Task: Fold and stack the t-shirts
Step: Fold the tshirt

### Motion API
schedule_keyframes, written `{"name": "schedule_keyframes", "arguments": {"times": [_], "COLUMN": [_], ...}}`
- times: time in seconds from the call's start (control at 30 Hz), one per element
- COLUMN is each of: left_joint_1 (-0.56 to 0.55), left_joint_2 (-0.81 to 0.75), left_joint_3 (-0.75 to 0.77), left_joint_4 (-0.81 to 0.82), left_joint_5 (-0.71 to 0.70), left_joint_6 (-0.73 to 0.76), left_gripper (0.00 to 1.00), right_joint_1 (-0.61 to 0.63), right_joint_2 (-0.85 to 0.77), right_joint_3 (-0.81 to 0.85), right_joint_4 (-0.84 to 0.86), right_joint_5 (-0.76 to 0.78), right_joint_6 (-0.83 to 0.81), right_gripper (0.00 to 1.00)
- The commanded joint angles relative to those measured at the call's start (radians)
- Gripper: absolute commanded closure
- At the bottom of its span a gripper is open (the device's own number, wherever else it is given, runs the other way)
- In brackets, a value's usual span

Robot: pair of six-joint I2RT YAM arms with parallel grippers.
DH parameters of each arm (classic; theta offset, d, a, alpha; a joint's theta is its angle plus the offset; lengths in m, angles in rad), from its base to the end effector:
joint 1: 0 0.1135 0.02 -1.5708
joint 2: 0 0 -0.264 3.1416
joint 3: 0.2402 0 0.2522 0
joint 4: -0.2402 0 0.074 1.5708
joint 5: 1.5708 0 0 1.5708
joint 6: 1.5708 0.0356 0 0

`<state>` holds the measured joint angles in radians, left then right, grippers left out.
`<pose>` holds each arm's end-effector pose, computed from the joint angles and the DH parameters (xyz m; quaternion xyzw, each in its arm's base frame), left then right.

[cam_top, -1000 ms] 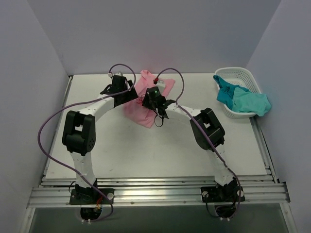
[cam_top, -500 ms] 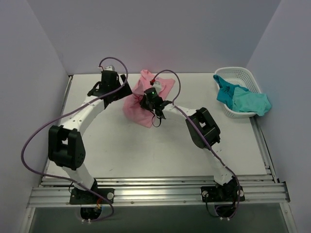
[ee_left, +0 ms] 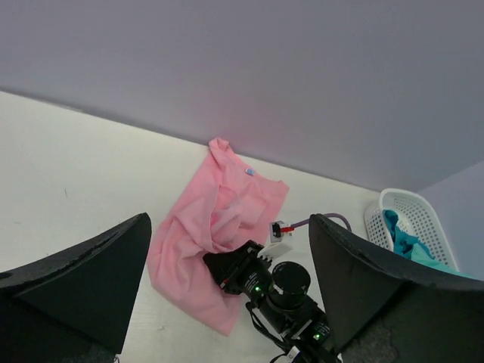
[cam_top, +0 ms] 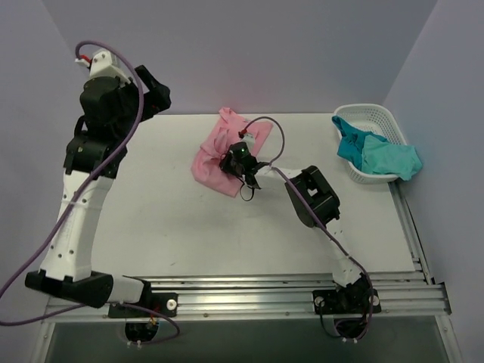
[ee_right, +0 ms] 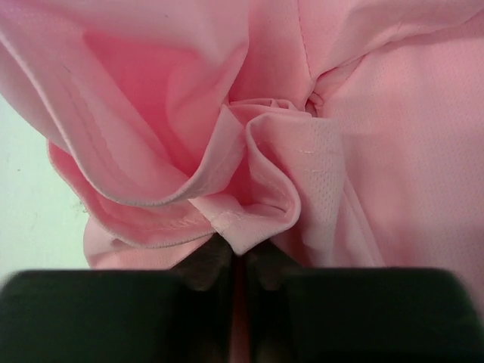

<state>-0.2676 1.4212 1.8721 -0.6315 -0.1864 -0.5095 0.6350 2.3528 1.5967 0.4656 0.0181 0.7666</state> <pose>0.2739 -0.0683 0.5157 -0.1514 0.7519 -0.1754 0.6172 0.4274 0.3141 0.1450 0.0581 0.7999 0.3796 0.4612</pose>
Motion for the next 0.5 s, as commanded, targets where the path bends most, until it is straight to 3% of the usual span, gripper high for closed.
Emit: {"name": "schedule_keyframes", "arguments": {"times": [0.0,0.07,0.1,0.13,0.3,0.47], "left_joint_1": [0.004,0.005,0.004,0.005,0.004,0.002], "left_joint_2": [-0.094,-0.096,-0.1,-0.107,-0.159,-0.16], "left_joint_3": [-0.12,-0.178,-0.25,-0.296,-0.542,-0.749], "left_joint_4": [0.033,0.044,0.05,0.087,0.225,0.347], "left_joint_5": [-0.044,-0.048,-0.051,-0.056,-0.041,-0.007], "left_joint_6": [0.025,0.016,0.009,-0.007,-0.052,-0.115], "left_gripper": [0.06,0.06,0.06,0.06,0.06,0.06], "right_joint_1": [-0.008,-0.006,-0.005,-0.005,-0.005,0.029], "right_joint_2": [-0.03,-0.082,-0.145,-0.177,-0.372,-0.575], "right_joint_3": [0.005,0.005,0.005,0.014,0.075,-0.057], "right_joint_4": [-0.065,-0.099,-0.132,-0.152,-0.297,-0.326], "right_joint_5": [0.026,0.101,0.132,0.158,0.292,0.382], "right_joint_6": [-0.004,-0.032,-0.047,-0.078,-0.156,-0.181], "right_gripper": [0.87,0.52,0.13,0.07,0.05,0.04]}}
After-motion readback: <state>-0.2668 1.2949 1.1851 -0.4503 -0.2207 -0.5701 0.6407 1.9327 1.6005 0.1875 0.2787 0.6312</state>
